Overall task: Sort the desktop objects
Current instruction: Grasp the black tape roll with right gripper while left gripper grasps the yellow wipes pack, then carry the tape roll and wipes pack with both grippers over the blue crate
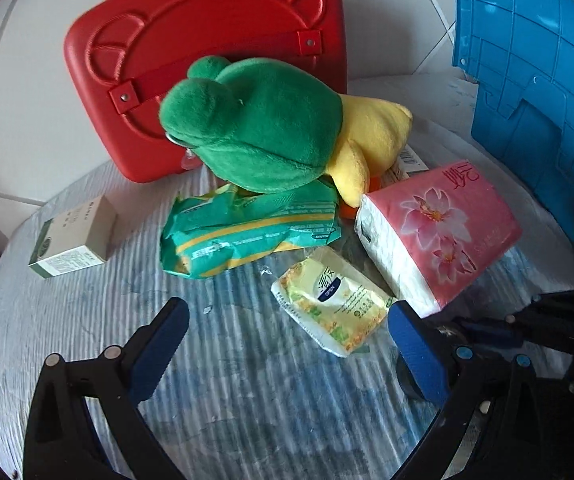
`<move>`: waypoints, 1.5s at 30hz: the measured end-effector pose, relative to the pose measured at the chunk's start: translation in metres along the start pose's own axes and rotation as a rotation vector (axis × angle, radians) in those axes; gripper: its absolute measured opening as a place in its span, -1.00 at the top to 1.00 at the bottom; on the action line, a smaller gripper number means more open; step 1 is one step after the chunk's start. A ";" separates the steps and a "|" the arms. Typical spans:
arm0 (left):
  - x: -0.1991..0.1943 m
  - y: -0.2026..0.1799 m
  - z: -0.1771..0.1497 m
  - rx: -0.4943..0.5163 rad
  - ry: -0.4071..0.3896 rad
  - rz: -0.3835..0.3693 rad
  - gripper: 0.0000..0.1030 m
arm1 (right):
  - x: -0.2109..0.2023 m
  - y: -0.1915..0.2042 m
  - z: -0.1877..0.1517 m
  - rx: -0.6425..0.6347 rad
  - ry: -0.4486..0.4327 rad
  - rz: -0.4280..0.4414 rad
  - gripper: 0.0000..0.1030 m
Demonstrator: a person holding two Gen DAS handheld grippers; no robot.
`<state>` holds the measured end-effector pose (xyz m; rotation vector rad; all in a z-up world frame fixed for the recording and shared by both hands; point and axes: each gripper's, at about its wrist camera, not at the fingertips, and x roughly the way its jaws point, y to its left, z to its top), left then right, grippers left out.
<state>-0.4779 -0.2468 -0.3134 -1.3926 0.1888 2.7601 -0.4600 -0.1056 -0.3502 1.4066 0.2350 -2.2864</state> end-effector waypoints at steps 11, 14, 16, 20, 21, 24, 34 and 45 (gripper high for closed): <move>0.053 -0.004 0.000 -0.140 0.090 -0.041 -0.64 | -0.010 -0.018 -0.006 0.062 0.010 0.060 0.76; 0.044 0.001 0.000 -0.126 0.082 -0.057 0.08 | -0.011 -0.020 -0.008 0.071 0.015 0.062 0.76; 0.035 0.008 -0.005 -0.125 0.080 -0.065 0.19 | -0.014 -0.021 -0.010 0.078 0.017 0.062 0.76; 0.018 0.011 -0.019 -0.079 0.076 -0.046 0.33 | -0.019 -0.020 -0.017 0.061 0.022 0.057 0.78; 0.011 0.010 -0.022 -0.064 0.071 -0.043 0.35 | -0.021 -0.019 -0.018 0.057 0.024 0.064 0.78; -0.011 0.005 -0.026 -0.029 0.042 -0.024 0.35 | -0.031 -0.013 -0.022 0.046 0.017 0.066 0.78; -0.111 -0.018 -0.014 0.068 -0.139 0.009 0.35 | -0.123 -0.006 -0.022 0.027 -0.130 0.055 0.78; -0.249 -0.040 0.001 0.131 -0.399 0.063 0.35 | -0.284 0.038 -0.025 -0.016 -0.451 -0.010 0.78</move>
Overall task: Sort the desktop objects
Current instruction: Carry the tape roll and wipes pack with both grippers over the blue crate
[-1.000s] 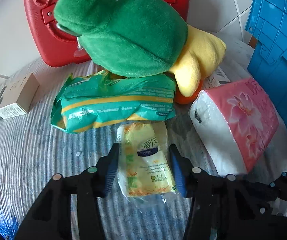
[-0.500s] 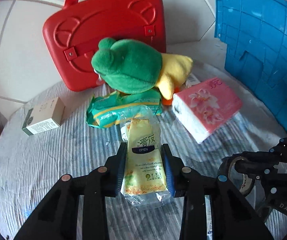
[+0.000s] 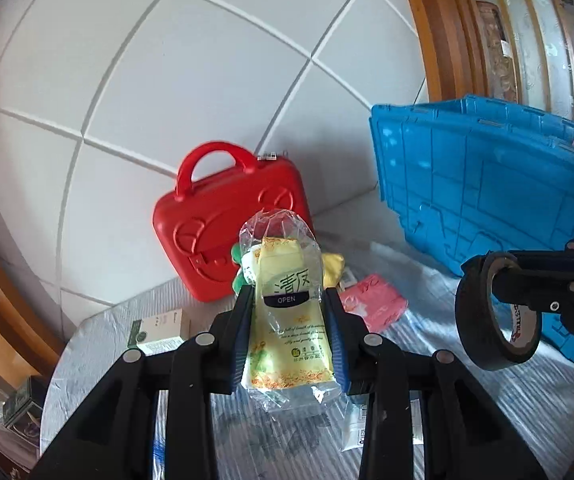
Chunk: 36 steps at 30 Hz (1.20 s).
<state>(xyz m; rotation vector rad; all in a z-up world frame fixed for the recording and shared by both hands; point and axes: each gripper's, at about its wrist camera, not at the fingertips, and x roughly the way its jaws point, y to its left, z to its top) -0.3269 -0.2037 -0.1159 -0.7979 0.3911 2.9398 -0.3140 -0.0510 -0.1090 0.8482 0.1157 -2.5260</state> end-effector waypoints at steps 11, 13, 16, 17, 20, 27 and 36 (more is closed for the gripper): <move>-0.079 -0.049 0.047 0.088 -0.169 -0.131 0.35 | -0.138 -0.003 0.004 0.076 -0.196 -0.187 0.78; -0.088 -0.066 0.053 0.114 -0.197 -0.163 0.35 | -0.164 -0.012 -0.001 0.108 -0.225 -0.234 0.78; -0.101 -0.094 0.064 0.145 -0.223 -0.209 0.35 | -0.204 -0.029 -0.011 0.147 -0.272 -0.305 0.78; -0.105 -0.105 0.068 0.158 -0.231 -0.222 0.35 | -0.217 -0.036 -0.014 0.159 -0.288 -0.327 0.78; -0.114 -0.134 0.081 0.194 -0.255 -0.250 0.35 | -0.255 -0.061 -0.022 0.201 -0.334 -0.378 0.78; -0.114 -0.190 0.131 0.195 -0.285 -0.303 0.35 | -0.312 -0.134 -0.029 0.267 -0.382 -0.428 0.78; -0.081 -0.250 0.198 0.185 -0.246 -0.314 0.33 | -0.318 -0.231 -0.001 0.342 -0.388 -0.387 0.78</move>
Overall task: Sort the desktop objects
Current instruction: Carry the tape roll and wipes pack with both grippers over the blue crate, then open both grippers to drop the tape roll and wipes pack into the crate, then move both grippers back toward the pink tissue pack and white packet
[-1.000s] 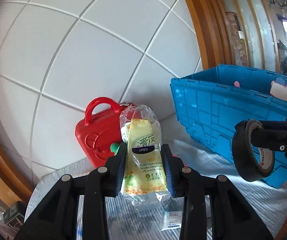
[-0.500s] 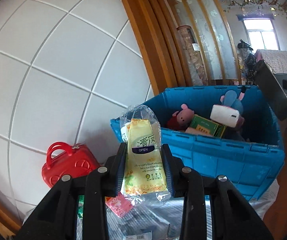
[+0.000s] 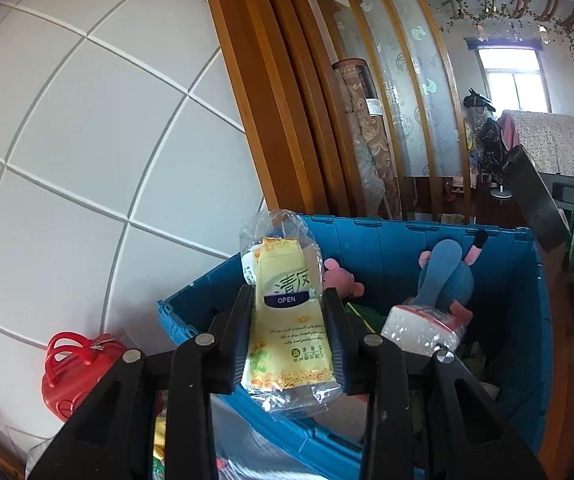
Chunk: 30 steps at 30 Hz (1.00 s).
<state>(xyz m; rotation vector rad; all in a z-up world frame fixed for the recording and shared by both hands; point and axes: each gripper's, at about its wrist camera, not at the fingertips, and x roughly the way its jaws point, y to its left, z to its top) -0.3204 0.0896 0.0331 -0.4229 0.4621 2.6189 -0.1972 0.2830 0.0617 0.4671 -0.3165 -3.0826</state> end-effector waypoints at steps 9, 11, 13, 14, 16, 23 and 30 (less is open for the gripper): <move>0.061 -0.012 0.022 -0.030 0.070 0.080 -0.86 | 0.081 -0.027 0.050 -0.007 0.076 -0.095 0.31; 0.064 -0.011 0.024 -0.055 0.056 0.090 -0.96 | 0.090 -0.033 0.055 0.001 0.080 -0.098 0.24; 0.065 -0.008 0.025 -0.070 0.057 0.109 -0.97 | 0.090 -0.036 0.056 0.015 0.073 -0.084 0.18; 0.066 -0.008 0.025 -0.076 0.060 0.111 -0.97 | 0.089 -0.037 0.056 0.017 0.066 -0.075 0.16; 0.065 -0.005 0.024 -0.090 0.068 0.116 -0.98 | 0.084 -0.035 0.055 0.011 0.050 -0.064 0.05; 0.049 0.000 0.019 -0.100 0.051 0.146 -0.98 | 0.065 -0.022 0.052 0.002 -0.003 0.000 -0.22; 0.013 0.016 -0.002 -0.137 0.020 0.182 -0.98 | 0.041 0.001 0.037 -0.012 -0.042 0.040 -0.34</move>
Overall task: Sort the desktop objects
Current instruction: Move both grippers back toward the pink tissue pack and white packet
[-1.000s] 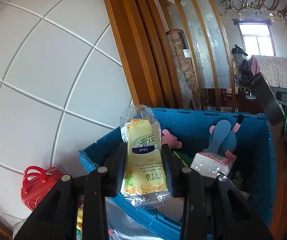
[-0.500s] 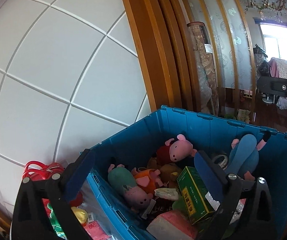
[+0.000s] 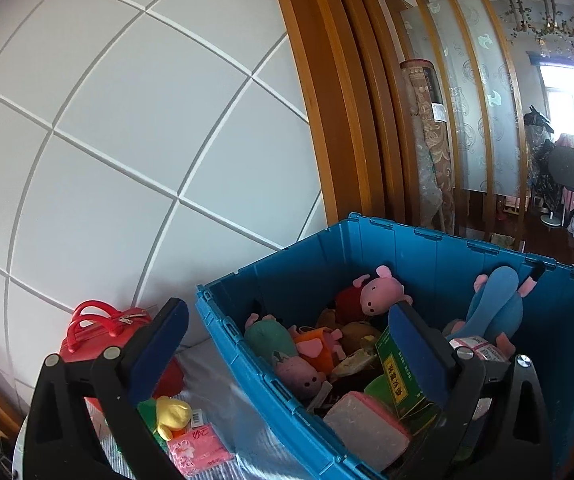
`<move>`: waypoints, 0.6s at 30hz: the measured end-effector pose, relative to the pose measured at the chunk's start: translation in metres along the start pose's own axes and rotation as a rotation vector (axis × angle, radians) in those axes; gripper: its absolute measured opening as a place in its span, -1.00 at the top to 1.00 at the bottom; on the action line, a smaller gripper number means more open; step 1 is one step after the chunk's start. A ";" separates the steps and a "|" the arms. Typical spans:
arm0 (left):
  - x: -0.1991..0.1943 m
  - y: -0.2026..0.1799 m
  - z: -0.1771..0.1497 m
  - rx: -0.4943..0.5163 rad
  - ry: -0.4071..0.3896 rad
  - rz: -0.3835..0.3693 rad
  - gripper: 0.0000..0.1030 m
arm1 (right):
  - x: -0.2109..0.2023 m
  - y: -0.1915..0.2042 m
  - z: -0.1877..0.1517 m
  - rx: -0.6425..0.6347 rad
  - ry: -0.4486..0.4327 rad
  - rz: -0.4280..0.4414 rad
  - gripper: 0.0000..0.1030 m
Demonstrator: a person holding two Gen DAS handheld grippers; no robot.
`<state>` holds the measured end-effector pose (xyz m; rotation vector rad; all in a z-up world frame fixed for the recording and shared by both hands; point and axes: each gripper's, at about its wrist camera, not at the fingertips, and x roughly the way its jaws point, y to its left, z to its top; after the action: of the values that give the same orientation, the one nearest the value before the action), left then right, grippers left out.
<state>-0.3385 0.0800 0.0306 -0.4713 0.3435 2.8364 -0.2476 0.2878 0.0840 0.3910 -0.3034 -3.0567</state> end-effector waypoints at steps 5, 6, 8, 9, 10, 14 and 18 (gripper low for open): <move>-0.030 0.021 -0.022 0.006 -0.018 0.046 -0.98 | -0.021 0.025 -0.014 0.003 -0.022 0.021 -0.51; -0.037 0.028 -0.027 0.003 -0.023 0.058 -0.98 | -0.025 0.033 -0.018 0.002 -0.022 0.031 -0.53; -0.051 0.042 -0.036 -0.011 -0.033 0.080 -0.98 | -0.030 0.049 -0.026 -0.006 -0.019 0.049 -0.55; -0.059 0.051 -0.043 -0.018 -0.040 0.093 -0.98 | -0.033 0.058 -0.030 -0.008 -0.015 0.060 -0.56; -0.066 0.058 -0.048 -0.021 -0.045 0.108 -0.98 | -0.035 0.068 -0.035 -0.008 -0.011 0.074 -0.58; -0.096 0.095 -0.074 -0.038 -0.050 0.176 -0.98 | -0.036 0.111 -0.057 -0.026 0.015 0.117 -0.61; -0.126 0.135 -0.109 -0.043 -0.031 0.240 -0.98 | -0.036 0.153 -0.088 -0.057 0.057 0.149 -0.67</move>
<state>-0.2294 -0.1021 -0.0011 -0.4200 0.3560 3.0855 -0.1871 0.1238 0.0396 0.4307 -0.2311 -2.8961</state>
